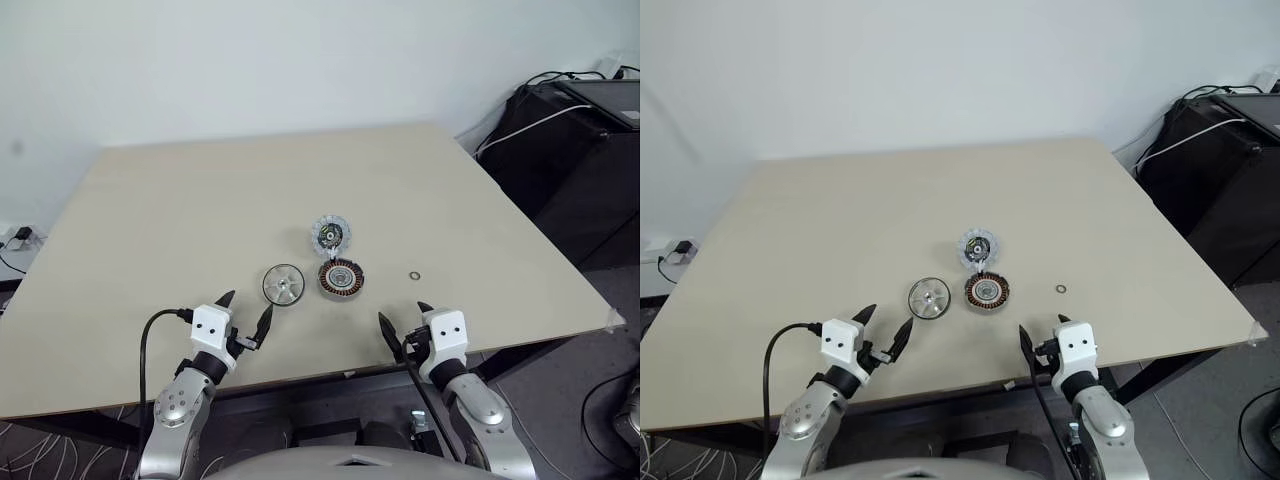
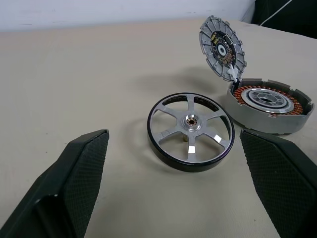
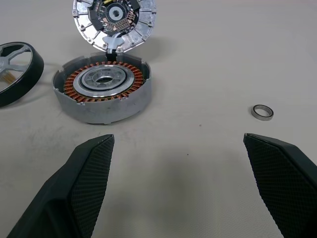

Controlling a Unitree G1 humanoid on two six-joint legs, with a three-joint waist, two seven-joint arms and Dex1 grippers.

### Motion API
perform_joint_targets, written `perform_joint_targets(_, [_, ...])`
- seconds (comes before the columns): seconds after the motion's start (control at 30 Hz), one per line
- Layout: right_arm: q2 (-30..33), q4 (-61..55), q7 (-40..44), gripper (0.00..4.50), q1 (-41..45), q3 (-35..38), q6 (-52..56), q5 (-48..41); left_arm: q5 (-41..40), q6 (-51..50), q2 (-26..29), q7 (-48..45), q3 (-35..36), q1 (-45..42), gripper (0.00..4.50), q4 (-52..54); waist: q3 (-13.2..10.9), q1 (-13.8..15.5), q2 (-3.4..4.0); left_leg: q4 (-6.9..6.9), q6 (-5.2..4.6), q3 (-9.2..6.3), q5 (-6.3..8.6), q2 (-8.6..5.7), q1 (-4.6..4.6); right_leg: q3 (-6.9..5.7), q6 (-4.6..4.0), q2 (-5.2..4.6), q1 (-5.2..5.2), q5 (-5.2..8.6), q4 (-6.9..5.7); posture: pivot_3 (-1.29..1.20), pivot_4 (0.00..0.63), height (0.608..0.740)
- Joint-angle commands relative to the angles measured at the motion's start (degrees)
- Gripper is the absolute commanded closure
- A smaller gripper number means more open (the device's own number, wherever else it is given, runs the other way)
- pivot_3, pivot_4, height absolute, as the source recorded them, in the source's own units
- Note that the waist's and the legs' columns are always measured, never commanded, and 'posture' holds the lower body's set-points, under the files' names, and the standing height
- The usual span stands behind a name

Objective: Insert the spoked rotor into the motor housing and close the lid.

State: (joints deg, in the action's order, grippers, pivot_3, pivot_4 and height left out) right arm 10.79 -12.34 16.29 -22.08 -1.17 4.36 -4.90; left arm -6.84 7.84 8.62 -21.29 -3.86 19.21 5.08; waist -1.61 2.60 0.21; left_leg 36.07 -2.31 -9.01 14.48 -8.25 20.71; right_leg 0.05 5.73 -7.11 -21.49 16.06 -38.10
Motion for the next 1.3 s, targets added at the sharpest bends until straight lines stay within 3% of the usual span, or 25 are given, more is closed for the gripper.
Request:
perform_joint_targets(0.03, [0.00, -1.52, 0.04, 0.01, 0.68, 0.32, -0.23, -0.66, 0.18, 0.74, 0.28, 0.05, -0.21, -0.86, 0.02, 0.88, 0.00, 0.00, 0.00, 0.00, 0.00, 0.00, 0.00, 0.00, 0.00, 0.00, 0.00, 0.00, 0.00, 0.00, 0.00, 0.00, 0.000, 0.740])
perform_joint_targets(0.8, [-1.04, 0.22, -1.96, 0.01, 1.94, 0.67, 1.17, -0.02, 0.18, 0.47, 0.38, 0.01, -0.28, -0.70, 0.02, 1.16, 0.00, 0.00, 0.00, 0.00, 0.00, 0.00, 0.00, 0.00, 0.00, 0.00, 0.00, 0.00, 0.00, 0.00, 0.00, 0.00, 0.000, 0.740])
perform_joint_targets(1.3, [-0.81, 19.81, -11.14, 0.01, 25.11, 4.29, 9.37, 4.06, 0.33, 0.56, 0.26, 0.29, -0.88, -1.17, 0.02, 0.55, 0.01, -0.13, 0.01, 0.01, -0.01, 0.05, -0.01, 0.00, -0.02, 0.03, -0.29, 0.10, -0.05, -0.28, 0.07, 0.00, 0.000, 0.740])
